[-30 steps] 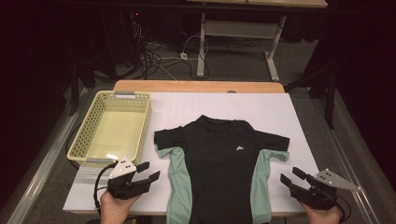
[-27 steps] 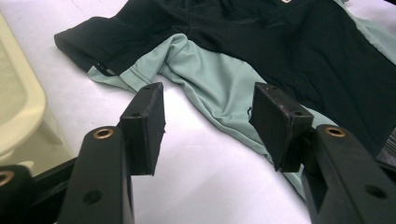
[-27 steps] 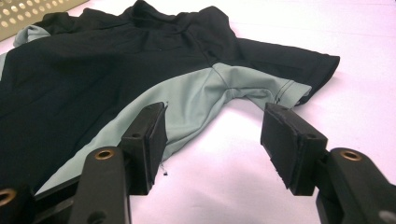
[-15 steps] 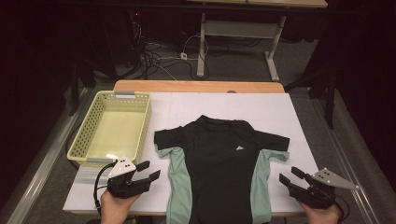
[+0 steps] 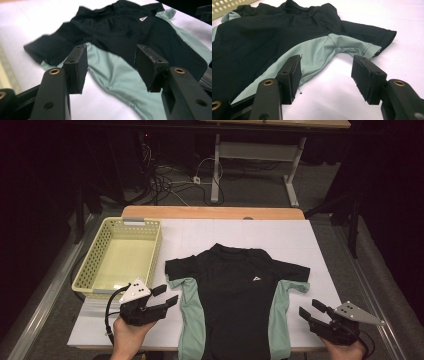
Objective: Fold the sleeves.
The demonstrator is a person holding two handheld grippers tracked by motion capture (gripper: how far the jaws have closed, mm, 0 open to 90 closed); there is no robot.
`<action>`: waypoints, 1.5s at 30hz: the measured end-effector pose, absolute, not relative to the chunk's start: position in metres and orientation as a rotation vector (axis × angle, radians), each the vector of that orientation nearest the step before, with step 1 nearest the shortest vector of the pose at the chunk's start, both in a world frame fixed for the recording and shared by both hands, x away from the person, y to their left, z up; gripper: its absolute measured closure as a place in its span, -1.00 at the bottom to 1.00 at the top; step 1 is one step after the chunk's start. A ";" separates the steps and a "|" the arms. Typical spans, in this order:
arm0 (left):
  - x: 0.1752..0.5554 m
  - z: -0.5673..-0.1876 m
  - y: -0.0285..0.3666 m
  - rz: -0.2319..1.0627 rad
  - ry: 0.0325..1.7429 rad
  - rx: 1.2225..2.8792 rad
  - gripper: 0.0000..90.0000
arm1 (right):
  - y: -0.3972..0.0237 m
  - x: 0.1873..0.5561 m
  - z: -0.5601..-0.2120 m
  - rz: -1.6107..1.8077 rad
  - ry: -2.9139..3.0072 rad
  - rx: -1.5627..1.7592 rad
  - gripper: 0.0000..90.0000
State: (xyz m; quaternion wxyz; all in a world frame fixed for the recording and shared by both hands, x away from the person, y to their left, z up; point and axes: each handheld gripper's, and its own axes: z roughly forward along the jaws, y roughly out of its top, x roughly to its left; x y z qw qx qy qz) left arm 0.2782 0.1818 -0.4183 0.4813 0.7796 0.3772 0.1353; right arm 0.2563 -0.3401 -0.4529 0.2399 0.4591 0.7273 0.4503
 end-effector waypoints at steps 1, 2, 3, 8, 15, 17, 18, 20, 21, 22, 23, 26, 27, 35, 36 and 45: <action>0.280 -0.416 0.179 0.332 0.916 1.903 -0.04 | -0.340 0.256 -0.453 1.236 1.990 1.256 -0.07; 0.282 -0.414 0.177 0.329 0.915 1.909 -0.04 | -0.340 0.256 -0.453 1.239 1.992 1.255 -0.07; 0.285 -0.413 0.175 0.324 0.917 1.918 -0.04 | -0.340 0.257 -0.453 1.237 1.995 1.252 -0.07; 0.302 -0.408 0.159 0.317 0.929 1.943 -0.05 | -0.340 0.258 -0.453 1.240 2.002 1.248 -0.08; 0.332 -0.407 0.140 0.296 0.977 1.969 -0.11 | -0.339 0.258 -0.454 1.237 2.008 1.248 -0.08; 0.342 -0.406 0.137 0.290 1.009 1.965 -0.14 | -0.339 0.258 -0.454 1.236 2.009 1.248 -0.08; 0.347 -0.406 0.136 0.287 1.023 1.961 -0.15 | -0.339 0.258 -0.454 1.237 2.009 1.247 -0.08; 0.356 -0.407 0.135 0.282 1.050 1.956 -0.18 | -0.339 0.259 -0.454 1.237 2.011 1.244 -0.08; 0.360 -0.407 0.134 0.281 1.065 1.954 -0.19 | -0.339 0.259 -0.454 1.237 2.011 1.245 -0.08; 0.365 -0.408 0.133 0.278 1.076 1.957 -0.20 | -0.339 0.259 -0.454 1.236 2.012 1.246 -0.08; 0.369 -0.409 0.131 0.278 1.090 1.963 -0.22 | -0.339 0.259 -0.454 1.237 2.013 1.244 -0.08; 0.383 -0.412 0.127 0.291 1.124 1.986 -0.23 | -0.338 0.260 -0.454 1.237 2.018 1.244 -0.08; 0.388 -0.413 0.126 0.295 1.135 1.993 -0.23 | -0.338 0.260 -0.454 1.236 2.018 1.244 -0.08; 0.421 -0.421 0.118 0.317 1.229 2.057 -0.24 | -0.338 0.260 -0.454 1.240 2.017 1.247 -0.08; 0.424 -0.423 0.118 0.311 1.242 2.058 -0.24 | -0.338 0.260 -0.454 1.239 2.018 1.248 -0.08; 0.447 -0.439 0.123 0.269 1.336 2.081 -0.26 | -0.338 0.260 -0.455 1.238 2.022 1.252 -0.08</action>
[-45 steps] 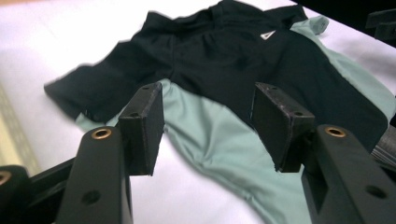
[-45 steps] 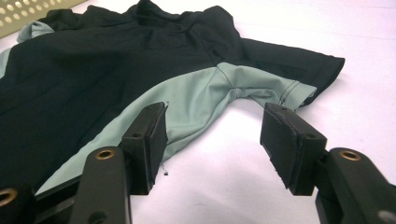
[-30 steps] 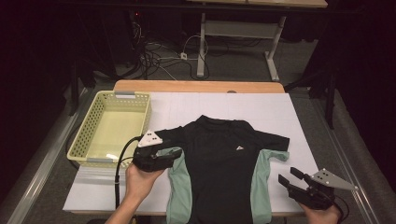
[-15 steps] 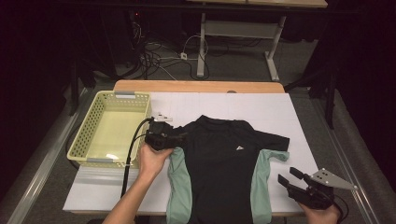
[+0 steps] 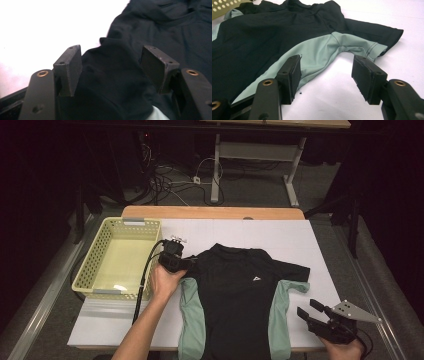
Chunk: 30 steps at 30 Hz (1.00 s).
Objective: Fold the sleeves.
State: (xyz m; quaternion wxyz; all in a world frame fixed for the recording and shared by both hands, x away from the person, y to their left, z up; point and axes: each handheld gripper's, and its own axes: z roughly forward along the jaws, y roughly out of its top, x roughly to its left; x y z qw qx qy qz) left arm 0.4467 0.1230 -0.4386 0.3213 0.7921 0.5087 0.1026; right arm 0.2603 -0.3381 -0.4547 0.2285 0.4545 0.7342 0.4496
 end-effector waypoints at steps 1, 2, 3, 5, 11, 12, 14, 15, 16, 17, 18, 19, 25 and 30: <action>0.449 -0.440 0.124 0.268 1.345 2.081 -0.26 | -0.338 0.260 -0.455 1.238 2.023 1.254 -0.08; 0.450 -0.442 0.124 0.262 1.355 2.077 -0.26 | -0.338 0.261 -0.455 1.236 2.025 1.251 -0.08; 0.452 -0.443 0.124 0.258 1.361 2.080 -0.26 | -0.338 0.261 -0.455 1.237 2.026 1.250 -0.09; 0.456 -0.447 0.123 0.256 1.380 2.095 -0.26 | -0.338 0.261 -0.455 1.240 2.028 1.251 -0.09; 0.465 -0.456 0.124 0.256 1.422 2.117 -0.26 | -0.337 0.261 -0.455 1.241 2.036 1.240 -0.09; 0.466 -0.456 0.125 0.257 1.430 2.114 -0.26 | -0.337 0.261 -0.455 1.241 2.037 1.238 -0.09; 0.468 -0.457 0.125 0.266 1.432 2.129 -0.33 | -0.337 0.261 -0.455 1.241 2.037 1.237 -0.09; 0.468 -0.458 0.125 0.269 1.436 2.135 -0.33 | -0.337 0.261 -0.455 1.240 2.037 1.236 -0.09; 0.468 -0.459 0.124 0.268 1.444 2.135 -0.33 | -0.337 0.261 -0.455 1.240 2.038 1.234 -0.09; 0.469 -0.461 0.124 0.272 1.450 2.146 -0.37 | -0.337 0.261 -0.455 1.241 2.038 1.234 -0.09; 0.469 -0.463 0.124 0.281 1.458 2.164 -0.40 | -0.337 0.261 -0.455 1.242 2.040 1.232 -0.09; 0.469 -0.465 0.124 0.291 1.459 2.173 -0.40 | -0.337 0.261 -0.455 1.246 2.042 1.228 -0.09; 0.468 -0.465 0.124 0.280 1.454 2.178 -0.43 | -0.336 0.261 -0.455 1.245 2.048 1.223 -0.09; 0.464 -0.463 0.123 0.277 1.466 2.188 -0.25 | -0.335 0.261 -0.455 1.241 2.049 1.218 -0.09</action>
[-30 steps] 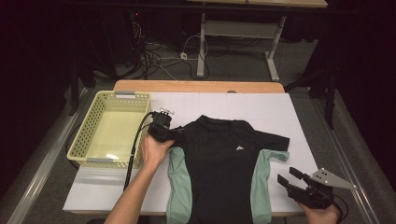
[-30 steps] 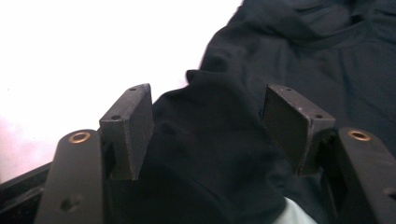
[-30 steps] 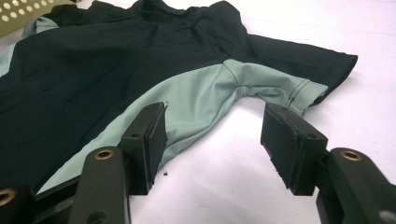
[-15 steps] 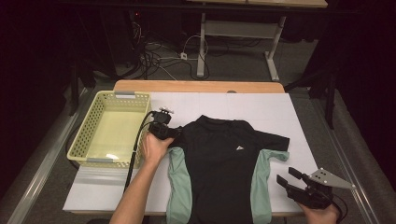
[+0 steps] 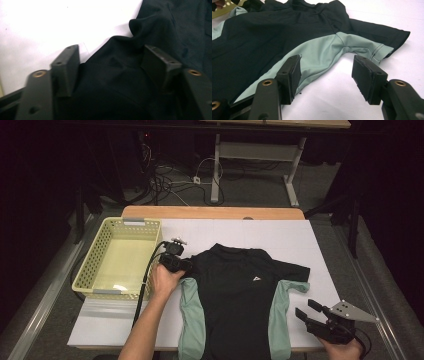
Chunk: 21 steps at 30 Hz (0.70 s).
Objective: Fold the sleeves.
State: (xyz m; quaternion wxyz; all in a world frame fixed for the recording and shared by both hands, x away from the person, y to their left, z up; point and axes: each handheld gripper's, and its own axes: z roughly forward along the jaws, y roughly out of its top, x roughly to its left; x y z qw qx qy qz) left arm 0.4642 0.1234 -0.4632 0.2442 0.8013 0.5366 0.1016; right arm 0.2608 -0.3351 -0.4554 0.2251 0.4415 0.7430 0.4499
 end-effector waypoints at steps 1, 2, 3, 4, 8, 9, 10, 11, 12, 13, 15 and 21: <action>0.464 -0.462 0.124 0.271 1.468 2.194 -0.18 | -0.335 0.261 -0.455 1.239 2.050 1.216 -0.09; 0.463 -0.461 0.124 0.265 1.474 2.195 -0.10 | -0.335 0.261 -0.455 1.239 2.050 1.215 -0.09; 0.462 -0.461 0.124 0.260 1.478 2.199 -0.02 | -0.335 0.261 -0.455 1.239 2.051 1.214 -0.09; 0.462 -0.460 0.123 0.257 1.482 2.206 0.06 | -0.335 0.261 -0.455 1.237 2.052 1.212 -0.09; 0.459 -0.457 0.121 0.209 1.486 2.218 0.48 | -0.334 0.261 -0.455 1.233 2.053 1.213 -0.09; 0.459 -0.456 0.120 0.189 1.475 2.225 0.64 | -0.334 0.261 -0.455 1.231 2.054 1.212 -0.09; 0.458 -0.456 0.119 0.173 1.466 2.227 0.82 | -0.334 0.261 -0.455 1.232 2.053 1.212 -0.09; 0.458 -0.456 0.118 0.171 1.463 2.231 0.86 | -0.334 0.260 -0.455 1.232 2.052 1.211 -0.09; 0.458 -0.455 0.118 0.149 1.464 2.222 0.87 | -0.334 0.260 -0.455 1.232 2.052 1.212 -0.09; 0.458 -0.455 0.118 0.133 1.460 2.210 0.88 | -0.335 0.260 -0.455 1.233 2.051 1.211 -0.09; 0.456 -0.451 0.117 0.116 1.429 2.182 0.89 | -0.335 0.260 -0.455 1.235 2.050 1.213 -0.09; 0.445 -0.429 0.112 0.076 1.318 2.121 0.89 | -0.335 0.261 -0.455 1.235 2.052 1.212 -0.08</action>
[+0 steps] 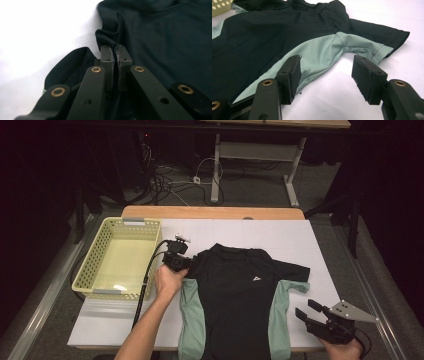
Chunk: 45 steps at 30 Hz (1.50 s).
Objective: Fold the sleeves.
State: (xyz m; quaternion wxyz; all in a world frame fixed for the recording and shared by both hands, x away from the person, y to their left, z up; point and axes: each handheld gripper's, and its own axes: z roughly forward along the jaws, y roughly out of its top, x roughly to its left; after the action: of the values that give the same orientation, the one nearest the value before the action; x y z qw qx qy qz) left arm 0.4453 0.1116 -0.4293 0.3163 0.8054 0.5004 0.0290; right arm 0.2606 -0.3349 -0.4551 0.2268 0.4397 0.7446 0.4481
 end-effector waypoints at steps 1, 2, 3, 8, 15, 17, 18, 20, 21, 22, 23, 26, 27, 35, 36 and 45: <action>0.443 -0.426 0.110 0.082 1.297 2.119 0.89 | -0.335 0.260 -0.455 1.234 2.051 1.211 -0.08; 0.441 -0.422 0.108 0.086 1.274 2.123 0.89 | -0.335 0.260 -0.455 1.232 2.050 1.210 -0.08; 0.439 -0.418 0.106 0.087 1.251 2.123 0.89 | -0.335 0.260 -0.455 1.232 2.049 1.209 -0.08; 0.428 -0.410 0.095 0.083 1.155 2.137 0.89 | -0.335 0.260 -0.455 1.232 2.050 1.210 -0.08; 0.418 -0.410 0.079 0.061 1.078 2.159 0.89 | -0.335 0.261 -0.455 1.230 2.053 1.214 -0.09; 0.416 -0.410 0.076 0.054 1.064 2.153 0.89 | -0.334 0.261 -0.455 1.227 2.053 1.215 -0.07; 0.416 -0.410 0.074 0.043 1.056 2.154 0.89 | -0.334 0.261 -0.455 1.223 2.053 1.215 -0.07; 0.413 -0.411 0.070 0.038 1.039 2.165 0.89 | -0.335 0.261 -0.455 1.223 2.052 1.216 -0.07; 0.412 -0.412 0.068 0.037 1.029 2.171 0.89 | -0.335 0.261 -0.455 1.223 2.049 1.216 -0.08; 0.410 -0.412 0.066 0.034 1.019 2.175 0.89 | -0.335 0.261 -0.455 1.224 2.049 1.214 -0.08; 0.408 -0.412 0.063 0.034 1.010 2.178 0.89 | -0.335 0.261 -0.455 1.224 2.051 1.217 -0.08; 0.406 -0.412 0.059 0.042 0.993 2.191 0.88 | -0.335 0.261 -0.455 1.225 2.050 1.214 -0.08; 0.406 -0.413 0.058 0.038 0.994 2.191 0.88 | -0.335 0.261 -0.455 1.226 2.050 1.215 -0.08; 0.399 -0.420 0.045 0.076 0.940 2.257 0.88 | -0.335 0.261 -0.456 1.227 2.052 1.215 -0.08; 0.399 -0.422 0.044 0.078 0.937 2.267 0.88 | -0.335 0.261 -0.456 1.226 2.052 1.215 -0.08; 0.404 -0.438 0.032 0.037 0.951 2.310 0.88 | -0.334 0.261 -0.456 1.225 2.055 1.215 -0.08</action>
State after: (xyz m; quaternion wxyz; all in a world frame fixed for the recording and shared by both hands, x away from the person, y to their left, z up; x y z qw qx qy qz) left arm 0.4039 0.0325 -0.4382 0.3160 0.8772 0.3612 0.0140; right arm 0.2609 -0.3345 -0.4555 0.2272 0.4410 0.7458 0.4446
